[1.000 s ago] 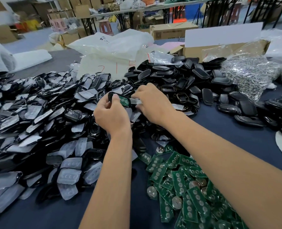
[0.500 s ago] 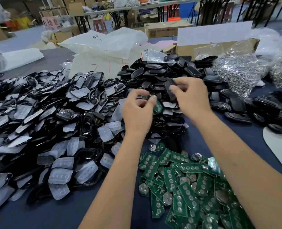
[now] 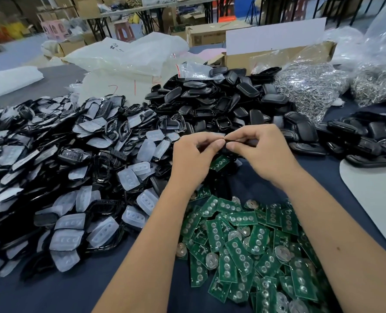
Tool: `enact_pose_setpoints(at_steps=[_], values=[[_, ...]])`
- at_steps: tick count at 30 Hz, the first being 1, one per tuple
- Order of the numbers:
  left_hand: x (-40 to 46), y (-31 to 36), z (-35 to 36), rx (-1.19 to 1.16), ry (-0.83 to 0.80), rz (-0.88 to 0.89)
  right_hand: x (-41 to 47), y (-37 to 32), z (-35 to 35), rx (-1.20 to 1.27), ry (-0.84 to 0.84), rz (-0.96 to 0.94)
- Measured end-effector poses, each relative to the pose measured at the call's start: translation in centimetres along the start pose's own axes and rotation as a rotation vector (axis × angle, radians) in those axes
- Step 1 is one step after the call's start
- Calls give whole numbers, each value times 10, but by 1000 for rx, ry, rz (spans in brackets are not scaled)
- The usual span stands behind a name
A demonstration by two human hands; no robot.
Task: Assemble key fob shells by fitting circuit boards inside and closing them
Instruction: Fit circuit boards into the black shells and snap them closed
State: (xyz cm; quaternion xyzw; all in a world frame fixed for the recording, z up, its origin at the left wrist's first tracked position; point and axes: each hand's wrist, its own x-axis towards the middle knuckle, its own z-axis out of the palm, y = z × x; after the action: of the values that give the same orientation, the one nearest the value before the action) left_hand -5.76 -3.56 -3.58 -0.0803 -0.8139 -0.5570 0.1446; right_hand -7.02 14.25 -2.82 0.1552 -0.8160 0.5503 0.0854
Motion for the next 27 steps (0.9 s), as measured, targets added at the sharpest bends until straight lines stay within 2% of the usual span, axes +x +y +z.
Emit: enact_pose_setpoints(at_steps=[4,6,8,12,19,27], values=[[0,4,0,-202,25,-109,3,5,2,543,140,180],[-1,7,2,-298,23,-169,3,6,1,696,144,230],[-3,8,4,-326,-21,-201,3,5,2,710,163,237],[-3,7,3,-271,-58,-189,1,8,2,560,190,207],[-2,8,2,-485,-41,-325,0,4,6,914,39,324],[-1,13,3,-502,-90,-396,-1,1,8,1024,139,349]])
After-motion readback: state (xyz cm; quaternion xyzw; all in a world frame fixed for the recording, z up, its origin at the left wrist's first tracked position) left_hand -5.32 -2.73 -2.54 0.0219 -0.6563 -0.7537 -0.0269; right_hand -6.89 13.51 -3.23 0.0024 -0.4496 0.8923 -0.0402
